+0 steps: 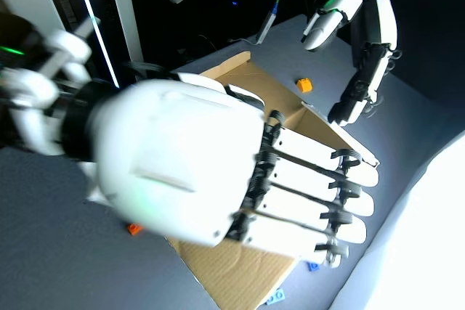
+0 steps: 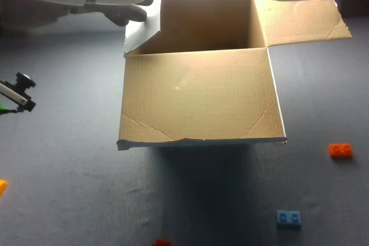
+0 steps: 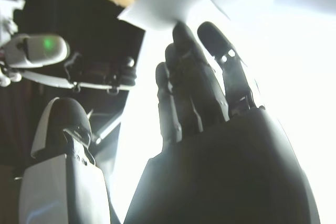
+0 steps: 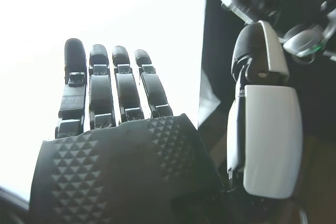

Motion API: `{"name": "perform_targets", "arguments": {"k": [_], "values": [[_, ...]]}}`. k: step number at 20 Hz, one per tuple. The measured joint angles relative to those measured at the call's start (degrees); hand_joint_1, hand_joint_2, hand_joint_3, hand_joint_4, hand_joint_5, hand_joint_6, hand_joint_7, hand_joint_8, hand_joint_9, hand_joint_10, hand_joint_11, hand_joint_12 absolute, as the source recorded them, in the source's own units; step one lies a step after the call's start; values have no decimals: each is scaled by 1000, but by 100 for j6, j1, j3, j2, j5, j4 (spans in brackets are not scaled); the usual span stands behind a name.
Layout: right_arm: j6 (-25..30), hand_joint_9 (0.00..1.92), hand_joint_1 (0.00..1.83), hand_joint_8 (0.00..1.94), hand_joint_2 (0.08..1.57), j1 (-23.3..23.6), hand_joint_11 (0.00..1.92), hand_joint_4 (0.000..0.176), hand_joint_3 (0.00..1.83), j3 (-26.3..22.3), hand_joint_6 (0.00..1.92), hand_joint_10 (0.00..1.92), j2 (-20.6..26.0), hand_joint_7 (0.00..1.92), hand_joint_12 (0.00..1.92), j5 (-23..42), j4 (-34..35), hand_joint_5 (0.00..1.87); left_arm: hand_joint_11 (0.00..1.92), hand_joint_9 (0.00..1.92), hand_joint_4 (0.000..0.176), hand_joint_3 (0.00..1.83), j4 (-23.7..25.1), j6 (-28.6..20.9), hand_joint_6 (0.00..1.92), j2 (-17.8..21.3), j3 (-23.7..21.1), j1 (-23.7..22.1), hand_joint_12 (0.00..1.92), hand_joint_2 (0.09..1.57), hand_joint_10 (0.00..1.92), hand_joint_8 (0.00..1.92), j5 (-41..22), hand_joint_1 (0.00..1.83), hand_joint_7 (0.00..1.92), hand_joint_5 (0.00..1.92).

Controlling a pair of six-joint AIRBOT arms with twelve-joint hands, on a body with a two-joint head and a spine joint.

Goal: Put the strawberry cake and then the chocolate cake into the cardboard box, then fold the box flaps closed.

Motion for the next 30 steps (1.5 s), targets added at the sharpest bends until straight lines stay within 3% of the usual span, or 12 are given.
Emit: {"name": "perform_targets", "arguments": {"k": [4,8,13,16,20,24,30], "values": [[-356,209,404,4,1040,-254,0,0,5,-17,11,17,151,159,899,37,-4,140,111,608,17,4,-422,417,5,-111,-28,173,1233,1077,4,2,-31,607,507,431],[-549,269,223,6,1073,-448,0,0,8,37,20,25,474,225,1023,310,-2,219,98,590,16,12,-1250,1342,1,-278,-26,382,1233,1101,0,0,-59,483,494,426],[-774,267,106,0,1126,-651,0,0,13,212,7,14,673,224,1006,350,-4,223,84,572,16,10,-1976,1987,1,-431,42,588,1230,1110,0,0,-76,332,480,424],[-1086,245,63,0,1141,-988,0,0,10,216,2,3,855,197,944,166,-15,207,87,573,12,8,-1987,2055,3,-459,44,614,1228,1112,1,1,-98,311,482,430],[-1237,257,23,4,1155,-1473,0,0,6,229,6,6,1036,224,1011,85,-216,229,95,579,14,8,-1980,2076,3,-498,68,636,1223,1120,3,3,-133,284,489,434],[-1252,272,17,8,1148,-1687,0,0,1,197,9,12,1040,237,1016,90,-470,238,70,565,18,5,-1985,2076,0,-501,68,649,1229,1129,0,0,-170,297,480,424],[-1255,271,44,2,1133,-2402,0,0,0,114,3,7,850,238,933,442,-557,237,86,577,10,4,-1956,2076,1,-549,238,595,1220,1134,4,3,-385,296,497,420]]}}
